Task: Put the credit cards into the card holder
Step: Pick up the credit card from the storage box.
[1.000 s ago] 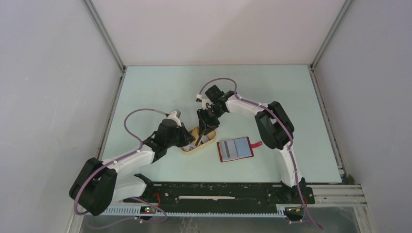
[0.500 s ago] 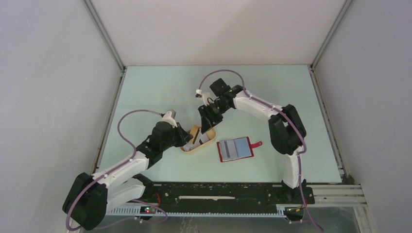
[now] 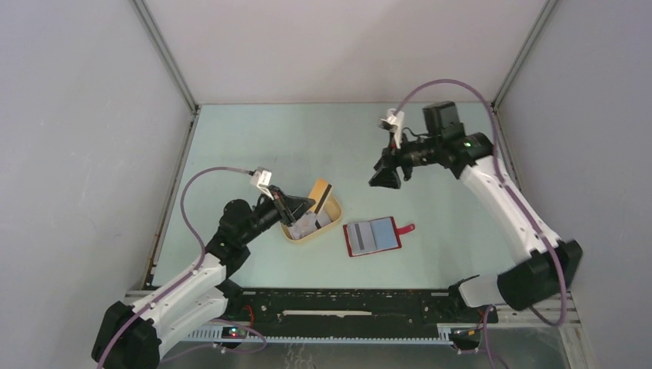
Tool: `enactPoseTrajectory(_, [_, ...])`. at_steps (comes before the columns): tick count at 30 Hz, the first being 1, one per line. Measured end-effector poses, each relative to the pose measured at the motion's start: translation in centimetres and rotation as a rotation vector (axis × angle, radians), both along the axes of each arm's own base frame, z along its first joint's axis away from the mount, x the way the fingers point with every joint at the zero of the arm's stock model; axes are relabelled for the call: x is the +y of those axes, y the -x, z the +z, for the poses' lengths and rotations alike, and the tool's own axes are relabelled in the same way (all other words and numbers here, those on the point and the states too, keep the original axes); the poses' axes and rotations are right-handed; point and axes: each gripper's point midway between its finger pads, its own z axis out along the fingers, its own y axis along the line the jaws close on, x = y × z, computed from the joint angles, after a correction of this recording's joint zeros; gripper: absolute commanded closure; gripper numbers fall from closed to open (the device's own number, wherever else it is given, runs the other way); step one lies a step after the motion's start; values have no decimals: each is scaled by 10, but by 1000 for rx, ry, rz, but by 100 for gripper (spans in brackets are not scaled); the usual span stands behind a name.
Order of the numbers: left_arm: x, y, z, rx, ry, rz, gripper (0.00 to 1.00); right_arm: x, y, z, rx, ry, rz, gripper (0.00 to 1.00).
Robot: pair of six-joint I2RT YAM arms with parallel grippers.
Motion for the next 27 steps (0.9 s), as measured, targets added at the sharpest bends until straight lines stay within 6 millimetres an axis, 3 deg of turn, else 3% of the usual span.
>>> enactPoseTrajectory(1, [-2,1,6,-21,20,-14,100,-8,2,9,-49,-10,-16,7])
enactPoseTrajectory(2, [-5,2,13,-43,44,-26,100,-15,3,17,-80,-21,-33,1])
enactPoseTrajectory(5, [-13,7,34,-104,106,-63,100,-36,10,40,-151,-101,-70,0])
enactPoseTrajectory(8, [-25,14,52,-160,162,-106,100,-44,23,45,-96,-202,-31,0])
enactPoseTrajectory(16, [-48,22,72,-215,255,-139,100,-21,50,-3,235,-336,43,4])
enactPoseTrajectory(27, [-77,12,91,-207,394,-143,100,11,43,14,355,-402,40,18])
